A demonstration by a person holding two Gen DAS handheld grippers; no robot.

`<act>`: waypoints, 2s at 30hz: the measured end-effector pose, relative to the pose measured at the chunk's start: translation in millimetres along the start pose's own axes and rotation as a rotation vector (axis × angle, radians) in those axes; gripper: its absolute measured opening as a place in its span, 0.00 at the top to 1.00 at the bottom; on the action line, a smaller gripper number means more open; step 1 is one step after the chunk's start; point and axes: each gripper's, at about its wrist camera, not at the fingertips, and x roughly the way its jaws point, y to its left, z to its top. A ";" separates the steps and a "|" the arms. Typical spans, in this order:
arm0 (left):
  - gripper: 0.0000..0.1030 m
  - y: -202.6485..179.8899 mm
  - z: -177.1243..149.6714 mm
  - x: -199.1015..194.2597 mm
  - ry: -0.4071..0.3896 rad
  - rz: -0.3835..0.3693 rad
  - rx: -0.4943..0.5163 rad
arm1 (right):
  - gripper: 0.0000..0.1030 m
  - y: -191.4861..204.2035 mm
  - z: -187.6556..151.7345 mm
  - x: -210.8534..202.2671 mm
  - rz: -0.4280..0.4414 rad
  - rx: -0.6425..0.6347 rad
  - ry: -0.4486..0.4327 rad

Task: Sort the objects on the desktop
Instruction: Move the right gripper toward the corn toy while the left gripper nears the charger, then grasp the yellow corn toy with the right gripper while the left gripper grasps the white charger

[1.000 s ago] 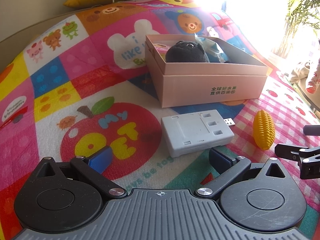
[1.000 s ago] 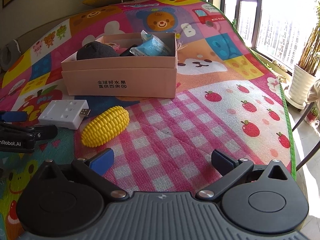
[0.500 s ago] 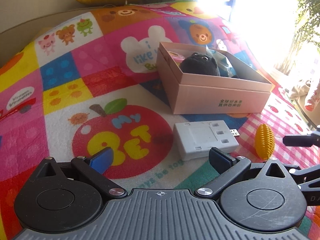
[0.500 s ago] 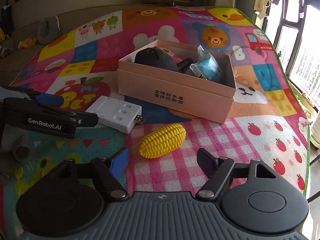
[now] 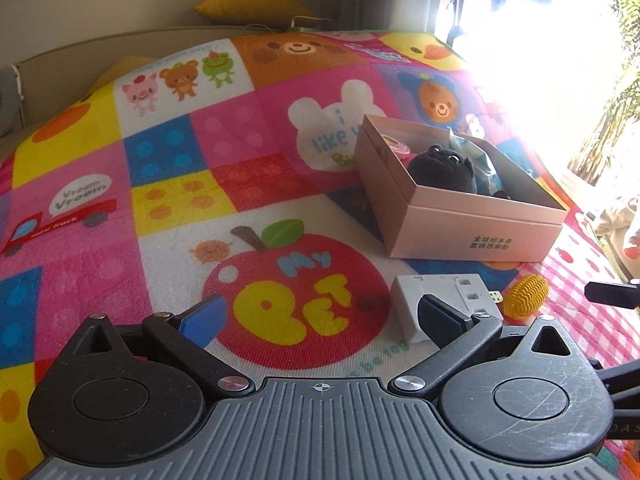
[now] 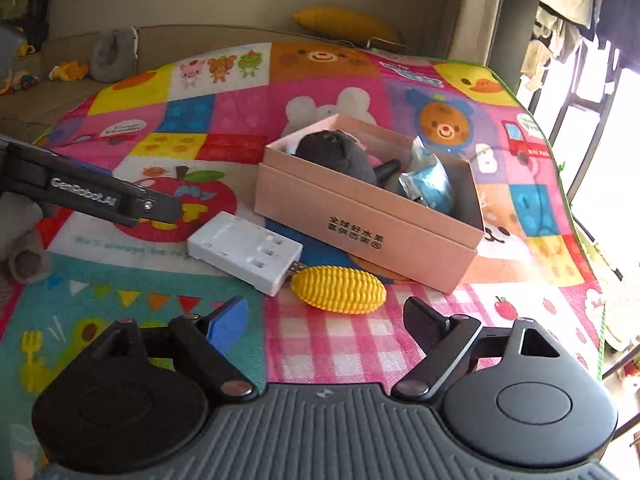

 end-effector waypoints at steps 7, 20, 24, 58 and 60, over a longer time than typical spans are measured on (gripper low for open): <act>0.00 -13.4 -1.2 -6.3 0.001 -0.037 0.060 | 0.17 -28.4 11.7 37.7 0.077 0.098 0.010; 0.00 -82.6 3.7 24.4 0.064 -0.086 0.166 | 0.35 -71.5 -26.0 6.4 -0.033 0.299 0.079; 0.00 -106.6 4.5 48.0 0.076 0.013 0.210 | 0.35 -77.1 -40.8 -8.3 -0.071 0.358 0.104; 0.07 -81.6 112.8 -44.9 -0.280 -0.202 0.252 | 0.35 -106.8 126.6 -131.4 -0.156 0.346 -0.328; 0.07 -81.7 134.6 -28.9 -0.286 -0.226 0.229 | 0.35 -117.9 148.0 -129.5 -0.159 0.371 -0.368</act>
